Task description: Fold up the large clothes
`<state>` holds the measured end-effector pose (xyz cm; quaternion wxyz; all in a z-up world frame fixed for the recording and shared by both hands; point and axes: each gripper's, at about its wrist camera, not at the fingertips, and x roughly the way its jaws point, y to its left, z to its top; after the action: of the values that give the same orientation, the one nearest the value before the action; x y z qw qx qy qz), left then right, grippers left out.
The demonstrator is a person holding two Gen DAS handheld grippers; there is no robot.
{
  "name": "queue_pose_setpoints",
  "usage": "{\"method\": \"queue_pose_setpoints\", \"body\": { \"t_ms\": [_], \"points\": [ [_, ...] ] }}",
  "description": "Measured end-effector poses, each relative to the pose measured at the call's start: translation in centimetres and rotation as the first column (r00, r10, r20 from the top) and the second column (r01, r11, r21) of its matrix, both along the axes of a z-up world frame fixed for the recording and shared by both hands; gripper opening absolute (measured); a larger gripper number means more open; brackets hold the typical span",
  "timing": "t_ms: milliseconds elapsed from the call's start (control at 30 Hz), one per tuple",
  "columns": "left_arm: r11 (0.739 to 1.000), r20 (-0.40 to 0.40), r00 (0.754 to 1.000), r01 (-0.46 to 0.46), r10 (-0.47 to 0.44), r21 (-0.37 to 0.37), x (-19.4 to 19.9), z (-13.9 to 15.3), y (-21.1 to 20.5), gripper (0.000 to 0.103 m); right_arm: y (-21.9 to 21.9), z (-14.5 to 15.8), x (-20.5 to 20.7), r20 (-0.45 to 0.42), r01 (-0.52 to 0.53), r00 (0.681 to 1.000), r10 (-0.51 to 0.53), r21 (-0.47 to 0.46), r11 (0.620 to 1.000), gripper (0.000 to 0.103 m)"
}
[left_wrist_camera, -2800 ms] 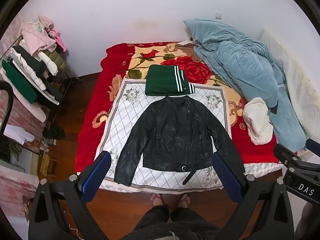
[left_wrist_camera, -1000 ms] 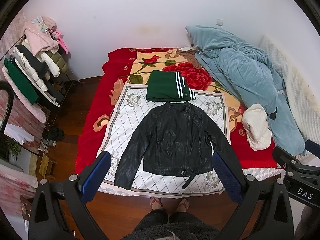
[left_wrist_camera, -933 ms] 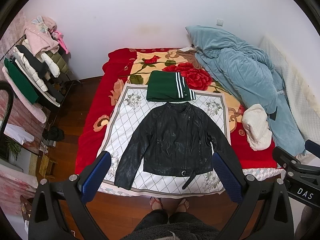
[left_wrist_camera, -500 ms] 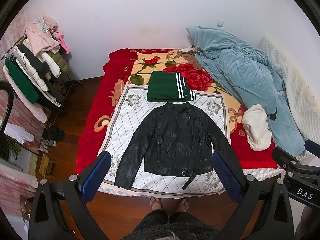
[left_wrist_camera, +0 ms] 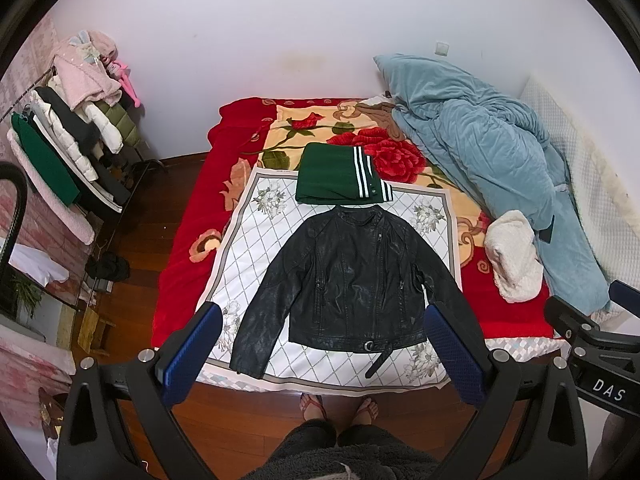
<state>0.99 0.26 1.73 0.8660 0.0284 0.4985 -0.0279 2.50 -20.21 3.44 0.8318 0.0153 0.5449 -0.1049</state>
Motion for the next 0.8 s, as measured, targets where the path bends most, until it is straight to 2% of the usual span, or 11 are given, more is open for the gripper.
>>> {"method": "queue_pose_setpoints", "body": {
  "t_ms": [467, 600, 733, 800],
  "points": [
    [1.0, 0.002, 1.0, 0.002, -0.002, -0.005, 0.1, 0.1, -0.1, 0.103, 0.3, 0.0, -0.2, 0.002, 0.005, 1.0, -0.005, 0.002, 1.0, 0.103],
    [1.0, 0.009, 1.0, 0.004, -0.004, 0.007, 1.3, -0.1, 0.0, 0.103, 0.8, -0.2, 0.4, -0.01, 0.032, 0.999, -0.032, 0.015, 0.999, 0.103],
    [0.996, 0.058, 0.998, -0.012, 0.007, 0.088, 4.4, -3.0, -0.1, 0.103, 0.4, -3.1, 1.0, -0.023, 0.105, 0.994, -0.103, 0.069, 0.992, 0.103],
    [0.992, 0.063, 0.998, -0.02, 0.012, 0.124, 6.1, -5.8, 0.2, 0.103, -1.0, -5.7, 1.5, -0.012, 0.153, 0.988, -0.153, 0.119, 0.981, 0.103]
  ]
}}
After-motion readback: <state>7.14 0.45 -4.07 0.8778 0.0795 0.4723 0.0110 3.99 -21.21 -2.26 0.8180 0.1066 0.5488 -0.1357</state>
